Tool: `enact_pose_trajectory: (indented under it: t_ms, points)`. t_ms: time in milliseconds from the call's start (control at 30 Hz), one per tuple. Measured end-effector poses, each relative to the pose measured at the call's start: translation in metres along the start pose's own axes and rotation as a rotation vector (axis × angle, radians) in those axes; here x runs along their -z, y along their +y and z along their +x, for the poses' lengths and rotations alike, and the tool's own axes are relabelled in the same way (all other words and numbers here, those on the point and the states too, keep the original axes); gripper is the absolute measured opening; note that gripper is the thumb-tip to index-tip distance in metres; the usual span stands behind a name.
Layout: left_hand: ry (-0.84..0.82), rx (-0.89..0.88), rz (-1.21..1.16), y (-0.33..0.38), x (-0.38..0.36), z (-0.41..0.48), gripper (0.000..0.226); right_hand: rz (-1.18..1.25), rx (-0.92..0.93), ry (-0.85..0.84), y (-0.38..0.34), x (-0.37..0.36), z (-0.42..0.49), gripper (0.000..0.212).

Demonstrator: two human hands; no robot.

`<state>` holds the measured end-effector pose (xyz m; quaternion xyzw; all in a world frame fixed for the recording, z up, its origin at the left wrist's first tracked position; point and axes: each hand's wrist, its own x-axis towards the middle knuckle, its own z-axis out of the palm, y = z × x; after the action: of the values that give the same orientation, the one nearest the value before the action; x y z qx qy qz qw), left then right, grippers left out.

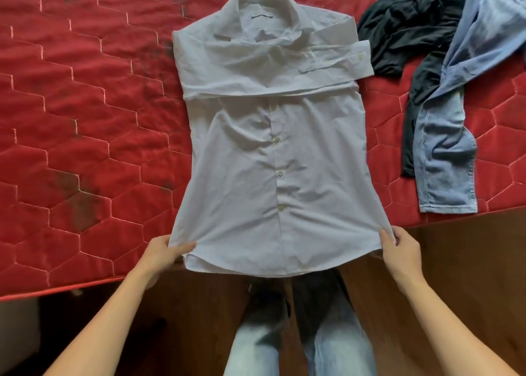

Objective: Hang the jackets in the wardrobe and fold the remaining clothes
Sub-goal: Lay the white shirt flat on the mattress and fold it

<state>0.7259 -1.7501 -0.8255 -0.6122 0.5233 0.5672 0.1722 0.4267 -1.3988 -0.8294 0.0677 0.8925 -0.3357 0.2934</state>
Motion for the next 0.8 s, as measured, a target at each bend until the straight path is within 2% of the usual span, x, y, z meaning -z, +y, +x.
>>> enact_pose_trajectory:
  t_ms: [133,200,333,667,800]
  points:
    - [0.068,-0.051,-0.233,0.016,0.007,-0.007,0.037,0.281,-0.007,0.011,-0.036,0.007,-0.009,0.035]
    - [0.089,-0.128,-0.322,0.035,0.011,-0.012,0.043,0.334,0.023,0.014,-0.058,0.01,-0.006,0.033]
    - [0.017,-0.227,-0.419,0.085,0.025,-0.018,0.028,0.444,0.03,0.009,-0.107,0.01,0.012,0.023]
    - [0.011,-0.357,-0.745,0.253,0.059,0.016,0.041,0.661,0.077,-0.066,-0.261,0.004,0.112,0.023]
    - [0.086,-0.372,-0.858,0.336,0.071,0.06,0.042,0.719,0.066,-0.069,-0.33,-0.004,0.185,0.023]
